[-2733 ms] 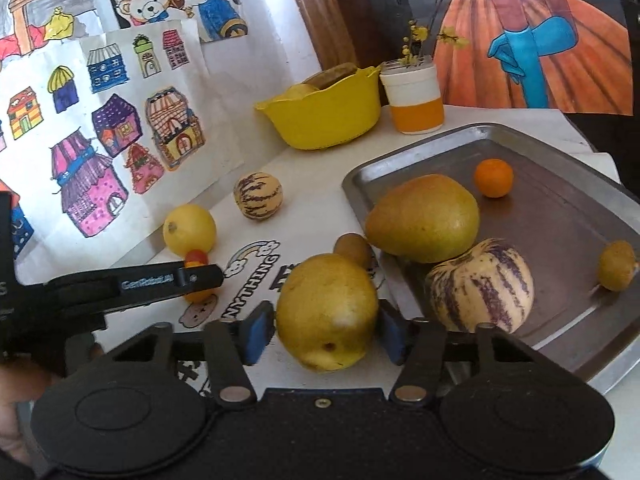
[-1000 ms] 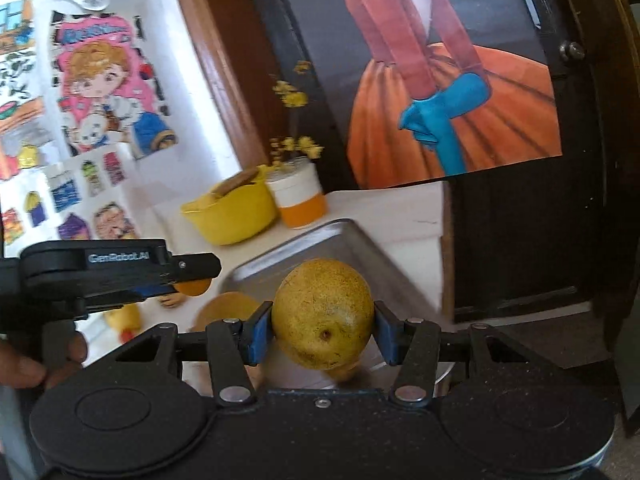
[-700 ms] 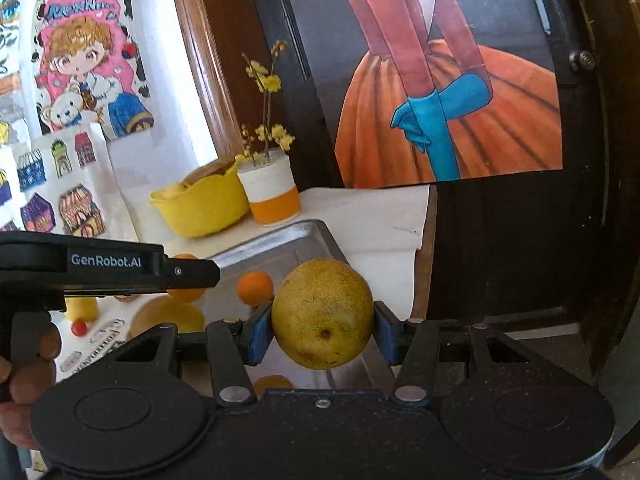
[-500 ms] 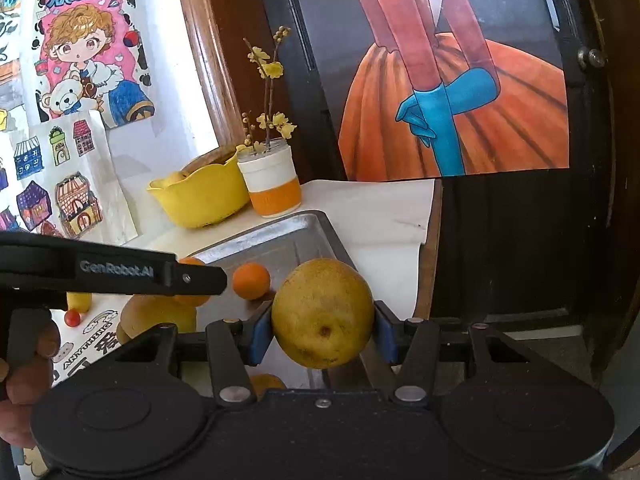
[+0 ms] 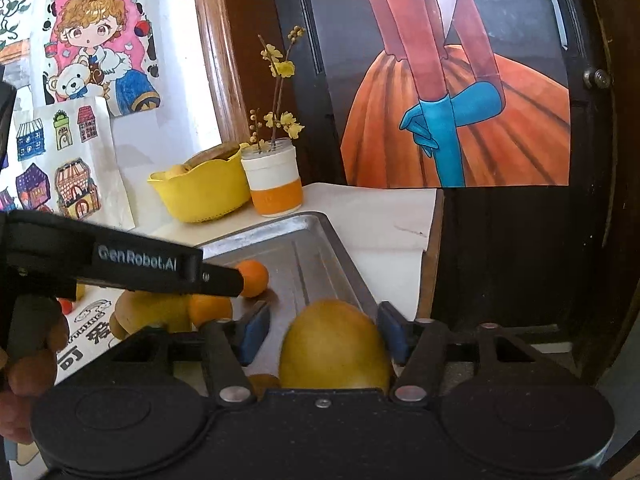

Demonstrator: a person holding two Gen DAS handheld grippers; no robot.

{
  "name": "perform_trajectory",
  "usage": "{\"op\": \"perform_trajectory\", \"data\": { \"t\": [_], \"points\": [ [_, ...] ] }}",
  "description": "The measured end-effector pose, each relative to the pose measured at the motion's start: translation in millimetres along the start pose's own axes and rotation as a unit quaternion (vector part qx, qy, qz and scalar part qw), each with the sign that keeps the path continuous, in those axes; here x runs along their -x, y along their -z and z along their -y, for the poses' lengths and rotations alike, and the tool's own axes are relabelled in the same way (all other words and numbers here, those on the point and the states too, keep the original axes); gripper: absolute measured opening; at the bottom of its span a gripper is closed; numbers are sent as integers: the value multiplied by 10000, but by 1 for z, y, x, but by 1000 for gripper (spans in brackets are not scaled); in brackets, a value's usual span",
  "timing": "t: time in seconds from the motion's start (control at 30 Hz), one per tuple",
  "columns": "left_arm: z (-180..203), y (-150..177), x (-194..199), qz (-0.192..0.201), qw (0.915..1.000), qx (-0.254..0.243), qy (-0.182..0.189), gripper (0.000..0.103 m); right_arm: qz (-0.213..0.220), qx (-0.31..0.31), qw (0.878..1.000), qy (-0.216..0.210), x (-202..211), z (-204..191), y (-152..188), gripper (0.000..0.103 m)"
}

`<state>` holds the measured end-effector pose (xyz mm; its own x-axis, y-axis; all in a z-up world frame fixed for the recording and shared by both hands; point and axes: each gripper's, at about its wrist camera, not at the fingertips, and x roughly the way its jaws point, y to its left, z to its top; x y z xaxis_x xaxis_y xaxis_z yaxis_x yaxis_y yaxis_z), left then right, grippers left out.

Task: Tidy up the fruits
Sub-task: 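Lower the tangerine with the left tool onto the tray while the right tool releases the pear there, then withdraw both open tools from the tray toward the table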

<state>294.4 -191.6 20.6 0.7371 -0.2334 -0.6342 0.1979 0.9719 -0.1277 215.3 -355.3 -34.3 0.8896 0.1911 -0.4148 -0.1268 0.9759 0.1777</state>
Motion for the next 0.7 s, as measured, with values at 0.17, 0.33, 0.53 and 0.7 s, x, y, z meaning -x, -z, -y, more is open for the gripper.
{"op": "perform_trajectory", "data": {
  "t": [0.17,0.33,0.53,0.7],
  "points": [
    [-3,-1,13,179,9994,269,153,77,89,-13,10000,-11,13,-2,1,79],
    [-11,-1,39,544,9975,436,133,96,192,-46,9998,-1,33,-9,0,94],
    [-32,2,75,992,9921,764,-53,102,319,-47,9995,-3,63,-23,-3,102],
    [-56,10,102,1104,9888,980,-212,103,383,82,9992,17,88,-43,-5,102]
  ]
}}
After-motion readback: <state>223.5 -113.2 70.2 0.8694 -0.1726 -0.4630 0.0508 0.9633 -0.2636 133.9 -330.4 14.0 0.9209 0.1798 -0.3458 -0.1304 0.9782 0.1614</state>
